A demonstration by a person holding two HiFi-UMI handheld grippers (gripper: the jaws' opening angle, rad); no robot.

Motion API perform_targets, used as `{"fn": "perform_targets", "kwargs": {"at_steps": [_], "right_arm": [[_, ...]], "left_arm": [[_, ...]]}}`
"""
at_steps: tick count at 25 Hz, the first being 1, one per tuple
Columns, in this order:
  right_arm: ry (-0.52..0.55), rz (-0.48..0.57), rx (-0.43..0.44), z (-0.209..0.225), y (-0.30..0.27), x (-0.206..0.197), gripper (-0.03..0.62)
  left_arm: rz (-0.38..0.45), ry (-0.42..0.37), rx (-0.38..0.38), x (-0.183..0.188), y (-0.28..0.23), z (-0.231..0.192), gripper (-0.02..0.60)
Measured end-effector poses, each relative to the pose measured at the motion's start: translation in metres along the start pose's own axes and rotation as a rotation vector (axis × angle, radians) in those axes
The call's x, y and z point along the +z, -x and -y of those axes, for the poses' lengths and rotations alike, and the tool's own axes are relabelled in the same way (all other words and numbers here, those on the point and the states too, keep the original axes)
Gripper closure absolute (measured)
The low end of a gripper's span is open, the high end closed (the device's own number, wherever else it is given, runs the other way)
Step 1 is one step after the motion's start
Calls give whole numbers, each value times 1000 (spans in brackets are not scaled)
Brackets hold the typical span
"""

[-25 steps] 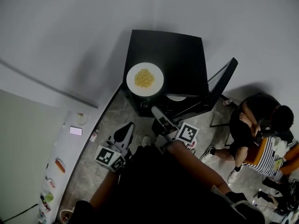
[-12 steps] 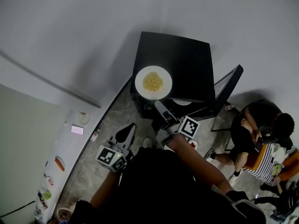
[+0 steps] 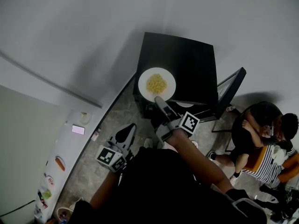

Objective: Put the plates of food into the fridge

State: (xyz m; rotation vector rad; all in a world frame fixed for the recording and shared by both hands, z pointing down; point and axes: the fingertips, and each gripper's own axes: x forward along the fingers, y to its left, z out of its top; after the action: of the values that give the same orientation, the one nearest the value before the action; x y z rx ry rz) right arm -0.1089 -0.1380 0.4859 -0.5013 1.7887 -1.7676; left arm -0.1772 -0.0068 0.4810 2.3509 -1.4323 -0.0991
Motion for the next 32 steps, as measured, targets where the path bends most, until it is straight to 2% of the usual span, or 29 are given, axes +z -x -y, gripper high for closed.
{"fn": "perform_targets", "kwargs": {"at_steps": [2,7,11,17,29,32], "right_arm": [[-6,-2,-1,0,1,0,527],[-9,-28,-12,-1,3,-2,548],[-8,-61,-17,-8,16,-9,549],[25,-171,-9,-23,60,-43,559],[-23,-319,-82,-5,71,-51,559],[-22,-358,-95,-5,87,-58,557]], "left_arm": [[-1,4,1,1,-2,0,558],[-2,11,-5,-1,-6,3,558],[7,19,-10,-3,-7,8,558],[17,5,-21,-9,9,36,558],[-17,39,-4,-18,-15,9,558],[-21,47,17,-17,-9,14,558]]}}
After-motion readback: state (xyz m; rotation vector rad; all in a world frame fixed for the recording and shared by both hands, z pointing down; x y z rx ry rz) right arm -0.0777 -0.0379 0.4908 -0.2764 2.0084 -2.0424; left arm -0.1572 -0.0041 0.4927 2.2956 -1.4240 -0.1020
